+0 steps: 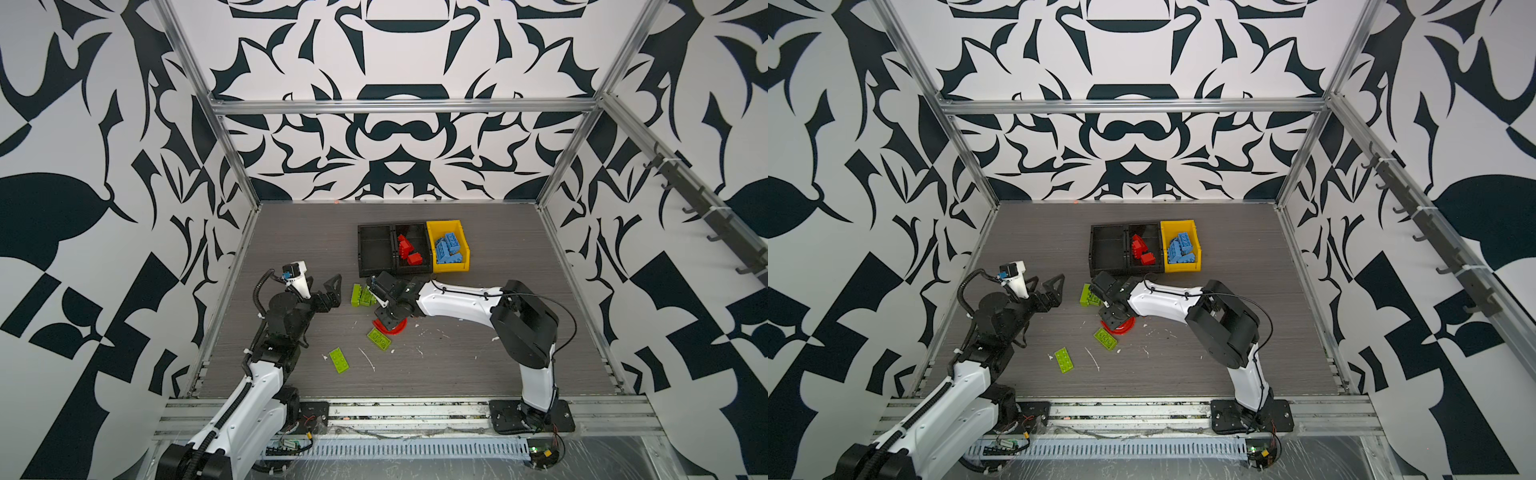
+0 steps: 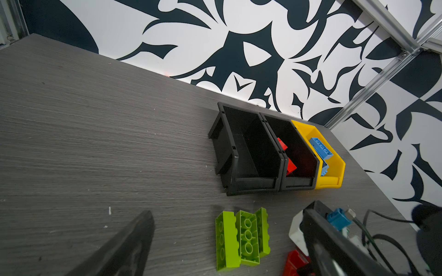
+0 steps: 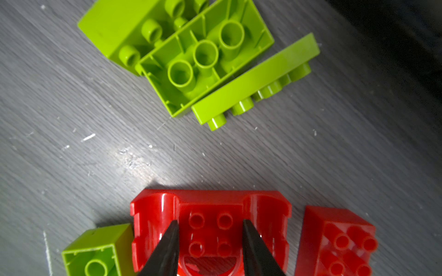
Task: Sort the legos into containers by color
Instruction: Pick up the lego from the center of the table, then place the lego in the container.
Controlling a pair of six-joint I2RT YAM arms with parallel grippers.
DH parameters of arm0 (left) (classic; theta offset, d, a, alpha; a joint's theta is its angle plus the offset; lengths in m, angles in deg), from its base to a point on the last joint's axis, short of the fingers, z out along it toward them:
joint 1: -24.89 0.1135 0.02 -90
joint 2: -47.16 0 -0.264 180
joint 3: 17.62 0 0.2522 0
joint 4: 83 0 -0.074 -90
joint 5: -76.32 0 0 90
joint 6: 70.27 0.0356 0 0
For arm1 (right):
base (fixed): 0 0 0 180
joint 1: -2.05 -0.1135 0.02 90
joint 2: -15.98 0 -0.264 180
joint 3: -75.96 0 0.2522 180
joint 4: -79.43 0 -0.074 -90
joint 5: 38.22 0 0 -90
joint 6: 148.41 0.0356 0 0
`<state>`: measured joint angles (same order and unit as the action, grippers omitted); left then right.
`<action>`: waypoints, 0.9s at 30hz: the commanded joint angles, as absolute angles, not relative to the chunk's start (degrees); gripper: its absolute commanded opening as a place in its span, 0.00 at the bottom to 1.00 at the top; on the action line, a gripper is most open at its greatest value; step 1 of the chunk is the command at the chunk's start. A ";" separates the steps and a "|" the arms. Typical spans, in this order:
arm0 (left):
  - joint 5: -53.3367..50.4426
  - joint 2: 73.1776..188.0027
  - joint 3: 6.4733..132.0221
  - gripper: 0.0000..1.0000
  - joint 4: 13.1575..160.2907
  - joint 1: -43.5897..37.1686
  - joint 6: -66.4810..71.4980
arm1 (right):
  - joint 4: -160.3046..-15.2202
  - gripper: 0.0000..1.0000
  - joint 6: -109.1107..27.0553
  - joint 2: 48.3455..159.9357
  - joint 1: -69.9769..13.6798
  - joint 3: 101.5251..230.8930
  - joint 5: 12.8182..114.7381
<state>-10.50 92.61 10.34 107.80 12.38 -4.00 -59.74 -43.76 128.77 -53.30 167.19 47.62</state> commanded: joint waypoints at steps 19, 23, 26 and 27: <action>-10.60 93.08 10.39 0.99 108.40 12.32 -3.83 | -58.75 0.35 -45.62 121.73 -48.72 170.33 45.02; -10.60 93.21 10.45 0.99 108.47 12.32 -3.84 | -59.47 0.35 -46.71 121.40 -45.79 171.14 45.10; -10.60 93.22 10.41 0.99 108.47 12.32 -3.84 | -59.64 0.35 -48.07 121.70 -43.06 172.58 45.32; -10.57 93.22 10.39 0.99 108.40 12.32 -3.84 | -59.70 0.35 -48.50 121.80 -42.16 173.21 45.44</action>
